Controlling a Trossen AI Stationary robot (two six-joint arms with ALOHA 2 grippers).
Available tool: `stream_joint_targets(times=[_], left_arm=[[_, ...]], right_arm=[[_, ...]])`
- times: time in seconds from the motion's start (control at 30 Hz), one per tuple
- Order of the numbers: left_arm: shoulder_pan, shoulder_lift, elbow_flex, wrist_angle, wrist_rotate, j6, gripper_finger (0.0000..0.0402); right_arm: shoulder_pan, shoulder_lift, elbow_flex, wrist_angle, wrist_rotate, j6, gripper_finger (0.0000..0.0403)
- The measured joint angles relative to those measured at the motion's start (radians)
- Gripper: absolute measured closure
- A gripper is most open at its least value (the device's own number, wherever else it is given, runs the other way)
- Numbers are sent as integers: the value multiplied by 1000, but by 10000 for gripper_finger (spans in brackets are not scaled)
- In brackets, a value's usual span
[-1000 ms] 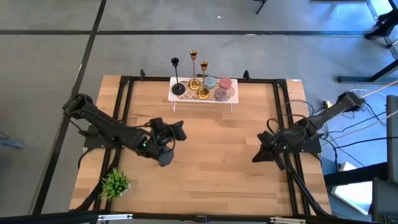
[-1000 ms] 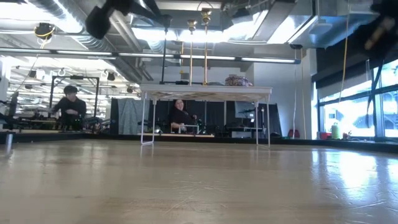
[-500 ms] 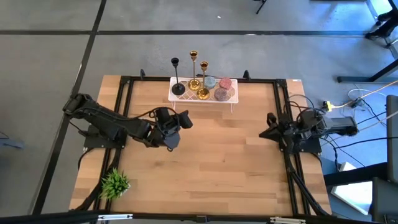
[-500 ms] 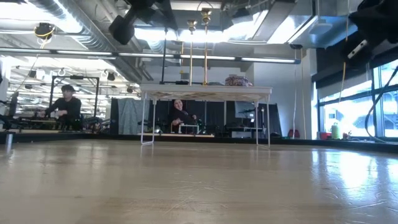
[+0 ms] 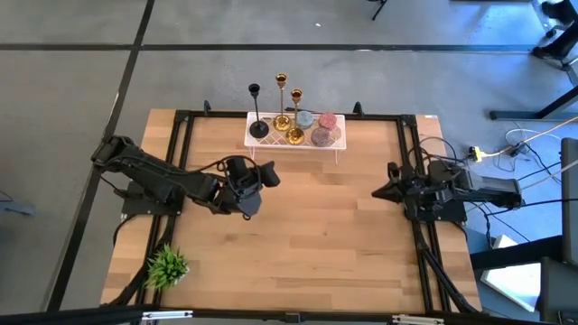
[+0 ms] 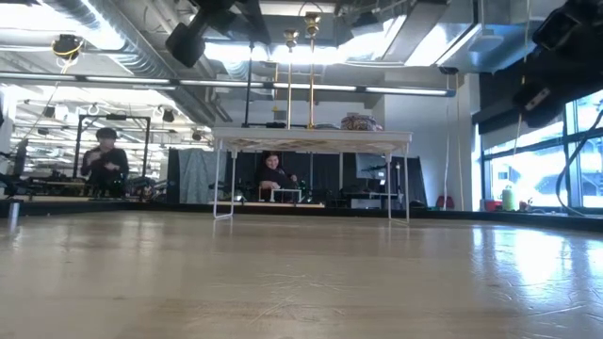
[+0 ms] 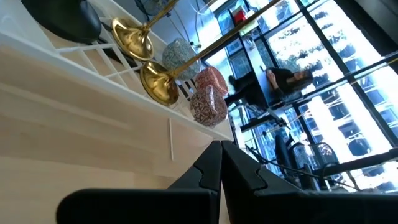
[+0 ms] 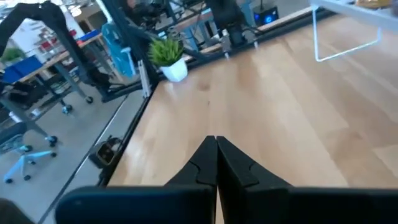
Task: Pick & Place candle stick holders
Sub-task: Return to Home Position
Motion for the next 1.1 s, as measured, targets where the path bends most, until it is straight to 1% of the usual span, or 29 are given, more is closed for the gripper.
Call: stream_joint_targets(times=[0.23, 0.3, 0.4, 0.47, 0.6, 0.67, 0.73, 0.83, 1.0, 1.1], left_arm=[[-3, 0, 0, 16, 36, 40, 400], [-6, 0, 0, 38, 36, 60, 399], [-9, 0, 0, 64, 44, 104, 400], [-9, 0, 0, 80, 70, 130, 400], [-9, 0, 0, 117, 156, 208, 400], [-8, 0, 0, 142, 213, 270, 401], [-2, -1, 0, 180, 291, 351, 400], [14, -6, 0, 254, 428, 502, 400], [51, -16, 0, 391, 682, 784, 400], [71, -25, 0, 404, 787, 905, 400]], right_arm=[[0, 0, -49, 53, 128, -4, 403], [0, 0, -89, 93, 135, -4, 403], [0, 3, -149, 204, 136, -5, 403], [-1, 24, -158, 267, 148, -29, 403], [-2, 34, -169, 278, 218, -18, 403], [-2, 47, -169, 276, 224, 16, 403], [-2, 51, -169, 275, 222, 46, 403], [-2, 53, -169, 274, 182, 92, 403], [-1, 53, -169, 278, 156, 91, 403], [-1, 53, -169, 278, 156, 90, 403]])
